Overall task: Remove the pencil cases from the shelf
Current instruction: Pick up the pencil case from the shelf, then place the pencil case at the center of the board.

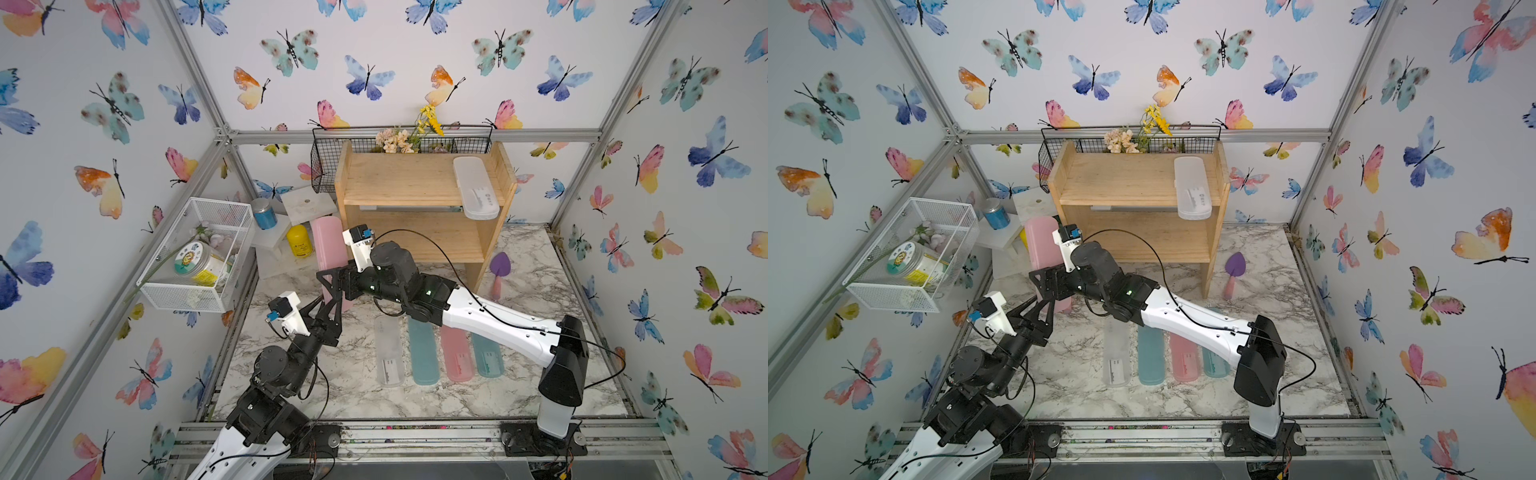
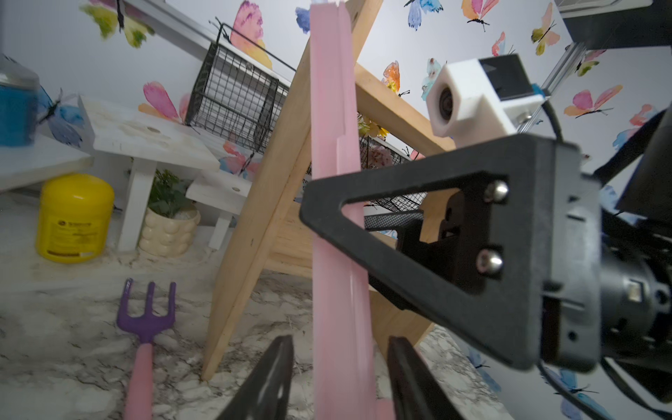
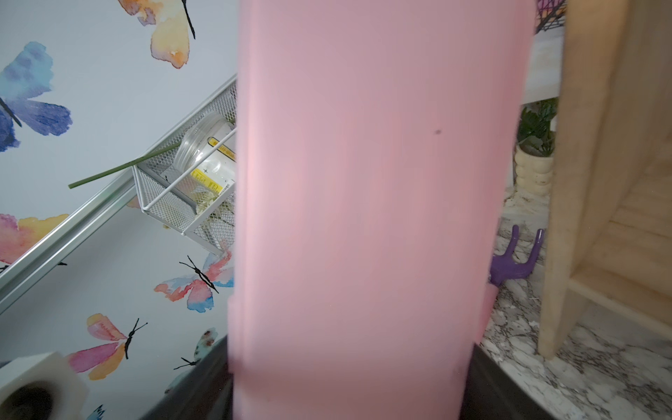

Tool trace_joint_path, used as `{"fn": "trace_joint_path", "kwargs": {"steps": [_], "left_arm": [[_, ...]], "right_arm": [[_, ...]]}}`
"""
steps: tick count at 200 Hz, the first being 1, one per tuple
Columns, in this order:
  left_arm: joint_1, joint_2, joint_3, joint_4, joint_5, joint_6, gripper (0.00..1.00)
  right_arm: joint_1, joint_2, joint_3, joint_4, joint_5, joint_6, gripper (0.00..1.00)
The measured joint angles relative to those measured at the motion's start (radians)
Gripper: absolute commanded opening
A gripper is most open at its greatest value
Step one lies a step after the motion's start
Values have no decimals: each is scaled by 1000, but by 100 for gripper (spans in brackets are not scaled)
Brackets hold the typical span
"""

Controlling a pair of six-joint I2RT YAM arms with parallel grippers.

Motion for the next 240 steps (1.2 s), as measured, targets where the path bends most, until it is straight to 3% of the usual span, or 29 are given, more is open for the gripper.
{"fn": "trace_joint_path", "kwargs": {"steps": [9,57,107,132,186,240], "left_arm": [[0,0,0,-3,-2,-3,100],[-1,-3,13,-84,-66,-16,99],[-1,-45,93,-154,-217,-11,99],[-1,-26,142,-181,-299,18,99],[-1,116,254,-259,-410,53,99],[-1,114,212,-304,-424,30,99]], "right_arm": [[0,0,-1,0,2,1,78],[0,-61,-105,-10,68,-3,81],[1,-288,-422,-90,140,49,79],[26,-314,-525,-136,147,135,78],[146,-58,-455,-183,132,319,80],[157,111,-361,-204,158,400,81]]}}
